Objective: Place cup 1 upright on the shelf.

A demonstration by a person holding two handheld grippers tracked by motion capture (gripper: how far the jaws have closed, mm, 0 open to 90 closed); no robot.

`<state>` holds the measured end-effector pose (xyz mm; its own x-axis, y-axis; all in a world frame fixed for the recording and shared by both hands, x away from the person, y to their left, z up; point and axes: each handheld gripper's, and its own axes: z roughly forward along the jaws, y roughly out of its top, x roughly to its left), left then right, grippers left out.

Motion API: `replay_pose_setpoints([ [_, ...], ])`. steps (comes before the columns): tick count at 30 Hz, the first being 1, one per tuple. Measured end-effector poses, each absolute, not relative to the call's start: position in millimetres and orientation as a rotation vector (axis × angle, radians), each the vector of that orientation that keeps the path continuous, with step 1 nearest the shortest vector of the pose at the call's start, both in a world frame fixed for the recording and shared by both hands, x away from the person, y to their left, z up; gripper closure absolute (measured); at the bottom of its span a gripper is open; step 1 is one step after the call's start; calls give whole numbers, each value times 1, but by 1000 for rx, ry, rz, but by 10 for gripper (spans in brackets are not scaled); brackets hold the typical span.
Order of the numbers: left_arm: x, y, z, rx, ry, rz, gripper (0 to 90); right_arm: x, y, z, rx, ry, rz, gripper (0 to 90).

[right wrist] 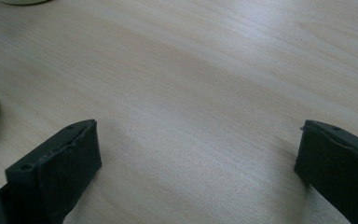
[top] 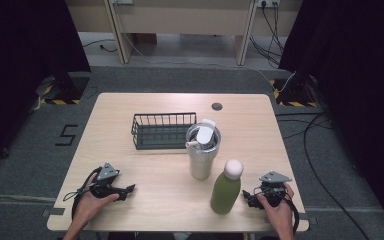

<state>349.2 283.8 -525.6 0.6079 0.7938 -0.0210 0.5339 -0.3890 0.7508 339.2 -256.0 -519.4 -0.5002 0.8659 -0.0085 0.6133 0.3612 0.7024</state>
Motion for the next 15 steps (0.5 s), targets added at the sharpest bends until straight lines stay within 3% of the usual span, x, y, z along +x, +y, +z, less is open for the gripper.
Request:
replay_pose_setpoints([
  [15,347,278,-523,2004,993,423,153,340,-256,-519,1295,2247,916,2],
])
